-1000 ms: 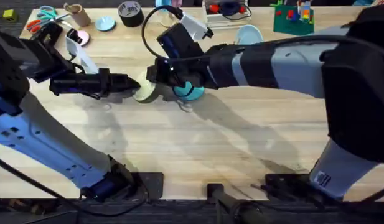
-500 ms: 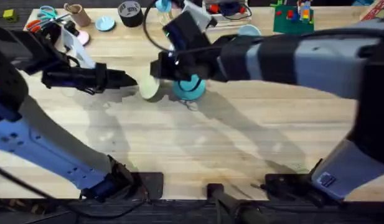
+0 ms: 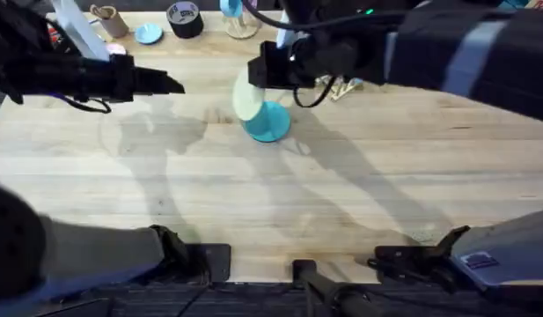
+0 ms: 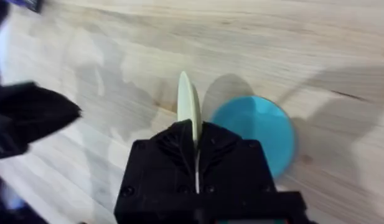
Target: Pick up the plates from the table one by one and place each into a slot on the dish rack.
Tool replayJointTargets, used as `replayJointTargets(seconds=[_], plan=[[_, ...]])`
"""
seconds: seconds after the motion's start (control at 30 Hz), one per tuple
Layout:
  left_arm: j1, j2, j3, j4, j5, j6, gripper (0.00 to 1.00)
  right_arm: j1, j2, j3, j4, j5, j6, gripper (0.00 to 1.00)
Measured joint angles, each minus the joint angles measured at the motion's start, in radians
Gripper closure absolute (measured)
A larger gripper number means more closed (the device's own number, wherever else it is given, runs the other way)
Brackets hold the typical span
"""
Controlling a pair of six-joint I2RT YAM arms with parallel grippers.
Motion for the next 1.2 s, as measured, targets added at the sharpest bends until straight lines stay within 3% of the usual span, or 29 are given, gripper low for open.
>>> replayJointTargets(seconds=[0.47, 0.63, 0.9, 1.2], plan=[[-0.327, -0.372, 0.0, 0.089, -0.357, -0.282, 0.959, -0.056, -0.128, 0.203, -0.463, 0.13, -0.375, 0.972], [-0.446, -0.458, 0.0, 0.102, -0.405, -0.317, 0.96, -0.115, -0.129, 0.329, -0.646, 0.141, -0.504, 0.972], [-0.624, -0.506, 0.0, 0.115, -0.484, -0.388, 0.961, -0.176, -0.13, 0.483, -0.795, 0.145, -0.629, 0.972], [-0.804, -0.506, 0.0, 0.194, -0.567, -0.437, 0.961, -0.237, -0.13, 0.523, -0.838, 0.184, -0.718, 0.972]])
